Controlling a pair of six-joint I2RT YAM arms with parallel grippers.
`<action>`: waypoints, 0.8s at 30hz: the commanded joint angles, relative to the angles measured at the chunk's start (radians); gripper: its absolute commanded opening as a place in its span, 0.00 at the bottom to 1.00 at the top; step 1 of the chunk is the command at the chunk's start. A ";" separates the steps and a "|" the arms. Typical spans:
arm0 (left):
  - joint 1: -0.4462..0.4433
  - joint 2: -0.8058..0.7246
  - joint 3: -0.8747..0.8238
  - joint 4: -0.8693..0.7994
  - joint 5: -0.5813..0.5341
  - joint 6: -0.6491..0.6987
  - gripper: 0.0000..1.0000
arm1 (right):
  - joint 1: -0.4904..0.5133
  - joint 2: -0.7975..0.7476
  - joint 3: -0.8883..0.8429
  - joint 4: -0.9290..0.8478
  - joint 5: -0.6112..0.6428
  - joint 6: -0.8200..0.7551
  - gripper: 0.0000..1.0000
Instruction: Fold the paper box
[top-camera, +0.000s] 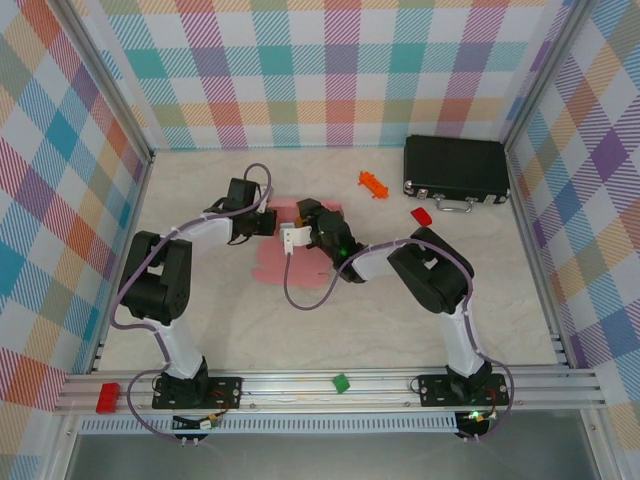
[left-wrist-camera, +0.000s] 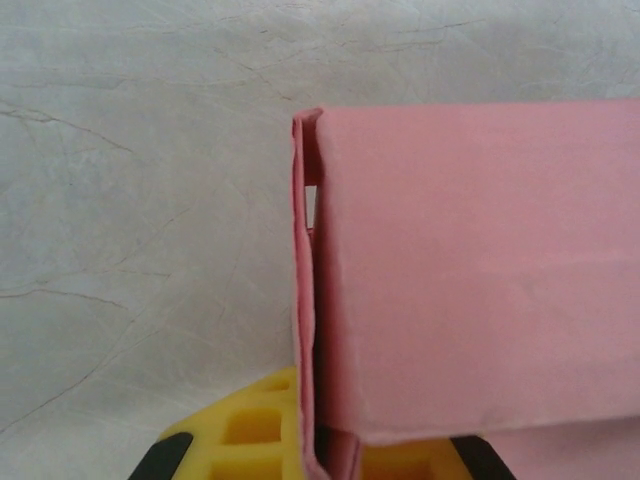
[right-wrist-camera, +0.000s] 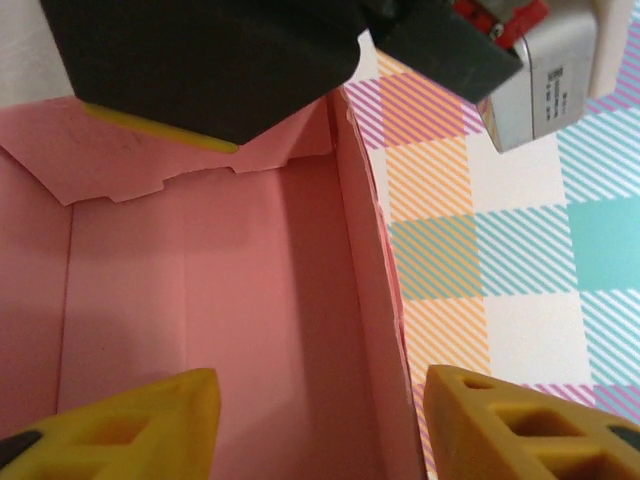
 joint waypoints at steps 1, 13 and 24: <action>-0.009 -0.054 -0.026 0.010 -0.041 0.011 0.05 | 0.015 -0.031 -0.015 0.021 0.011 0.037 0.62; -0.015 -0.114 -0.068 -0.009 -0.136 0.016 0.05 | 0.044 -0.247 -0.096 -0.099 0.031 0.235 0.77; -0.015 -0.134 -0.086 -0.016 -0.155 0.021 0.05 | -0.029 -0.470 0.027 -0.702 0.033 0.793 0.77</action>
